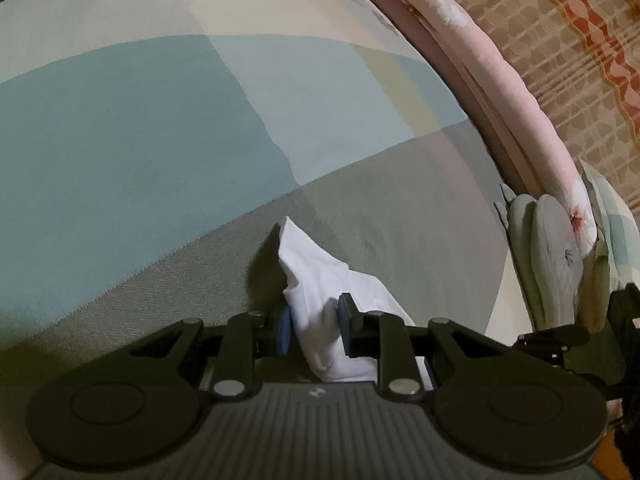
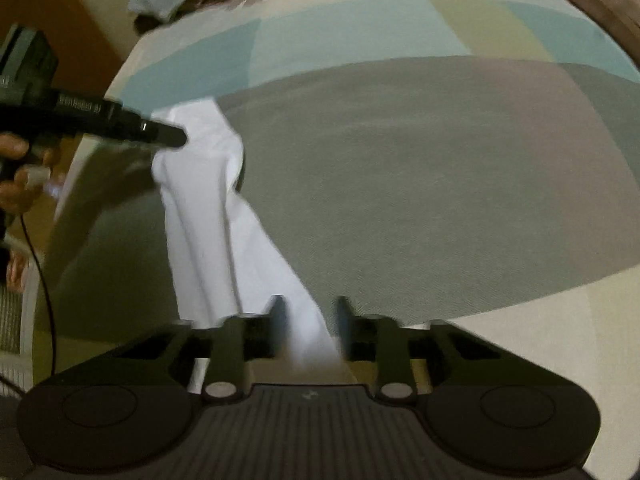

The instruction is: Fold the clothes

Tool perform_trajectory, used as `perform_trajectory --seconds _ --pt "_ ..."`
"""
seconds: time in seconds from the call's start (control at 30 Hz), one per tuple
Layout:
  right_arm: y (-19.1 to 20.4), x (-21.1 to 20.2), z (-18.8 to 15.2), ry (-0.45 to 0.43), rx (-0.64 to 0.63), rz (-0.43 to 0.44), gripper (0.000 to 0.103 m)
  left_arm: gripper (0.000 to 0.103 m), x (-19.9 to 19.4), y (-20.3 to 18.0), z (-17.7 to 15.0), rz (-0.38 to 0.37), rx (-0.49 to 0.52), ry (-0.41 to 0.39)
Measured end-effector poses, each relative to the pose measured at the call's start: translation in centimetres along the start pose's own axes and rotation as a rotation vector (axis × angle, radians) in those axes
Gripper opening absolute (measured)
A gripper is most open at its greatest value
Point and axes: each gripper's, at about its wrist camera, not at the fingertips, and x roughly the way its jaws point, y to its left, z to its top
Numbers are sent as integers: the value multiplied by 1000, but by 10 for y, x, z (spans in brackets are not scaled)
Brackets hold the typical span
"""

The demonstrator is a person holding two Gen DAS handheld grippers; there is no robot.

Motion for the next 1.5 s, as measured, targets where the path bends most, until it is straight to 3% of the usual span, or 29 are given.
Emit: perform_trajectory --seconds 0.1,0.3,0.53,0.6,0.67,0.77,0.83,1.03,1.13,1.3,1.5 --pt "-1 1 5 15 -20 -11 3 16 -4 -7 6 -15 41 -24" --pt "-14 -19 6 -60 49 -107 3 12 -11 -22 19 -44 124 -73" --pt "-33 -25 5 -116 123 -224 4 11 -3 -27 40 -27 211 -112" --pt "-33 -20 6 -123 127 -249 11 11 6 -18 39 20 189 -67" --pt "-32 -18 9 -139 133 -269 27 11 8 -15 37 54 191 -45" --pt "-32 -25 12 -188 158 -283 32 12 -1 -19 33 86 233 -54" --pt "-37 -38 6 -190 173 -307 32 15 -6 -30 32 125 301 -55" --pt "-72 -79 -56 -67 183 -385 32 49 -10 -73 18 160 589 -11" --pt "-88 -90 -87 -5 202 -371 32 56 -1 -104 -4 145 783 52" --pt "-97 -83 -111 55 170 -274 32 59 13 -142 -44 56 951 126" --pt "-97 -59 -123 100 118 -207 32 59 21 -169 -74 -31 944 175"
